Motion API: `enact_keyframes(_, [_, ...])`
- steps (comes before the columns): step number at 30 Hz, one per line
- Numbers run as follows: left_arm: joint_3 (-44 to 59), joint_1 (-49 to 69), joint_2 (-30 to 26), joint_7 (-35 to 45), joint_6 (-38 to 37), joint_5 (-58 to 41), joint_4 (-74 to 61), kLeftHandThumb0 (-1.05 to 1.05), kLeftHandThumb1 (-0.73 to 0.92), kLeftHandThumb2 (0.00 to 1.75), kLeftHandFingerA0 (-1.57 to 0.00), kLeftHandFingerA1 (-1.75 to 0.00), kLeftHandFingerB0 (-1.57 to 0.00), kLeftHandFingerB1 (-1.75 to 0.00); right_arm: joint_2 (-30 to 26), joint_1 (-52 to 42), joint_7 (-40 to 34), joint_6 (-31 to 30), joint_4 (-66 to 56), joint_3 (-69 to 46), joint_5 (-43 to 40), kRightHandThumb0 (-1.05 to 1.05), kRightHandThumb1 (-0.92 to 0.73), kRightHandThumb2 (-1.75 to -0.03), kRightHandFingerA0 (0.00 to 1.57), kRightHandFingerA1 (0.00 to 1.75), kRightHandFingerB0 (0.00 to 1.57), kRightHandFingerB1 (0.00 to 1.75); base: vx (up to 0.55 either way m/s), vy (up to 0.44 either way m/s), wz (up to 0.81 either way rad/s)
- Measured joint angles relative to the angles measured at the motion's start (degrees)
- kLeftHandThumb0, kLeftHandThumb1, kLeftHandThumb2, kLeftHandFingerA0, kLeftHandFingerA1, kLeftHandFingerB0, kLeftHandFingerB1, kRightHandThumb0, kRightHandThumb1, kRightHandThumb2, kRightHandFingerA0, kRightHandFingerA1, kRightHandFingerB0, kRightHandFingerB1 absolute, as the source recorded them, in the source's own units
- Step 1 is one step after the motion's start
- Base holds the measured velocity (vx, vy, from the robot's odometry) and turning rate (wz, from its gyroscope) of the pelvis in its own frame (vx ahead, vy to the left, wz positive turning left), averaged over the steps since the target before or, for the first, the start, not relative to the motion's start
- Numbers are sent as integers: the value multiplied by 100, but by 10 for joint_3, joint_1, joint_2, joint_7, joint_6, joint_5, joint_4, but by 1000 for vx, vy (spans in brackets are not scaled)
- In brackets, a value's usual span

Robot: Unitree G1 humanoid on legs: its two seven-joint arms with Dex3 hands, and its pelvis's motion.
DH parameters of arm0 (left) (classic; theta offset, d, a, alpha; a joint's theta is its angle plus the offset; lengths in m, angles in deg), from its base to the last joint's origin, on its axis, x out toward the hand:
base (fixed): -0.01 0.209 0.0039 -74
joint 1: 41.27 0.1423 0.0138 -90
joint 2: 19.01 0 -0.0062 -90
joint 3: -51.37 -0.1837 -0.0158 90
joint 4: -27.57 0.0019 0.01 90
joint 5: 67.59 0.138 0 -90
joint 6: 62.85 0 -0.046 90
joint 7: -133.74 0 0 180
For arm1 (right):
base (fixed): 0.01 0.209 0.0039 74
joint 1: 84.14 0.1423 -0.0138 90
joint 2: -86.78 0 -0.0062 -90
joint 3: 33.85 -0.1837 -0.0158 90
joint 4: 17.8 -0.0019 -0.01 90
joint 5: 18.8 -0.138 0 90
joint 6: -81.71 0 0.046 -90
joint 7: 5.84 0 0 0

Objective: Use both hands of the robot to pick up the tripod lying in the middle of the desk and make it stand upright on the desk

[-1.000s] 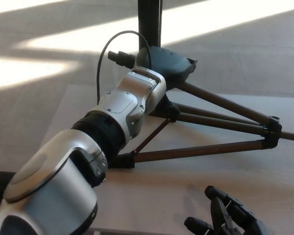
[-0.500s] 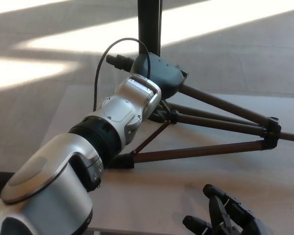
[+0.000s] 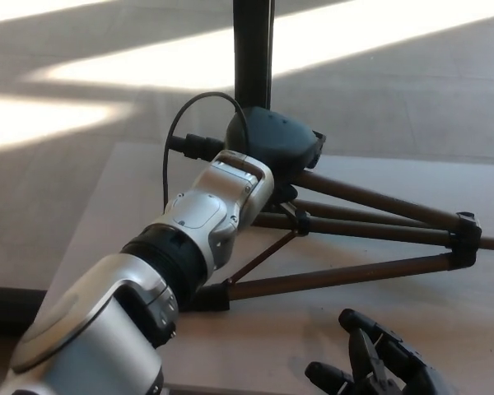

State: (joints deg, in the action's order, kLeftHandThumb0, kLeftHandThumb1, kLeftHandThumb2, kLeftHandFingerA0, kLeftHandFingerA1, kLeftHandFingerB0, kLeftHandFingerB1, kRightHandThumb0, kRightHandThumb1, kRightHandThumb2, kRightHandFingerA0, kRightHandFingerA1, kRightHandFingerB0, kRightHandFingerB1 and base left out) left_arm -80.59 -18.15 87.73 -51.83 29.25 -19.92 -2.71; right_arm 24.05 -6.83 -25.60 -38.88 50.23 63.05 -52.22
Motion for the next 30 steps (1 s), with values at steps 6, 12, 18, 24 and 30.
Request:
enact_keyframes(6, [7,4,1,-8,-1,-2,-2,-26,41,84,-113,-131,-59,-73,0,0,-4,0,0,1,4,-61,-65,-59,72,90,66,54,0,0,0])
enact_keyframes(12, [-1,3,1,-1,2,4,0,-23,57,60,-71,-148,-71,-76,0,1,-4,0,0,3,6,-61,-64,-60,72,89,66,52,0,0,0])
enact_keyframes(18, [-25,-1,-3,24,16,17,4,-30,60,58,-78,-158,-71,-79,0,9,-3,0,0,6,12,-61,-63,-59,69,89,66,51,0,0,0])
enact_keyframes(24, [-35,-7,-1,58,40,25,5,-33,73,62,-77,-159,-70,-115,0,17,-2,1,2,5,17,-60,-64,-59,69,89,65,49,0,0,0])
enact_keyframes(30, [-27,-11,7,86,68,27,8,-30,67,63,-71,-153,-68,-87,0,26,-4,1,3,-3,18,-61,-62,-59,73,90,70,50,0,0,0])
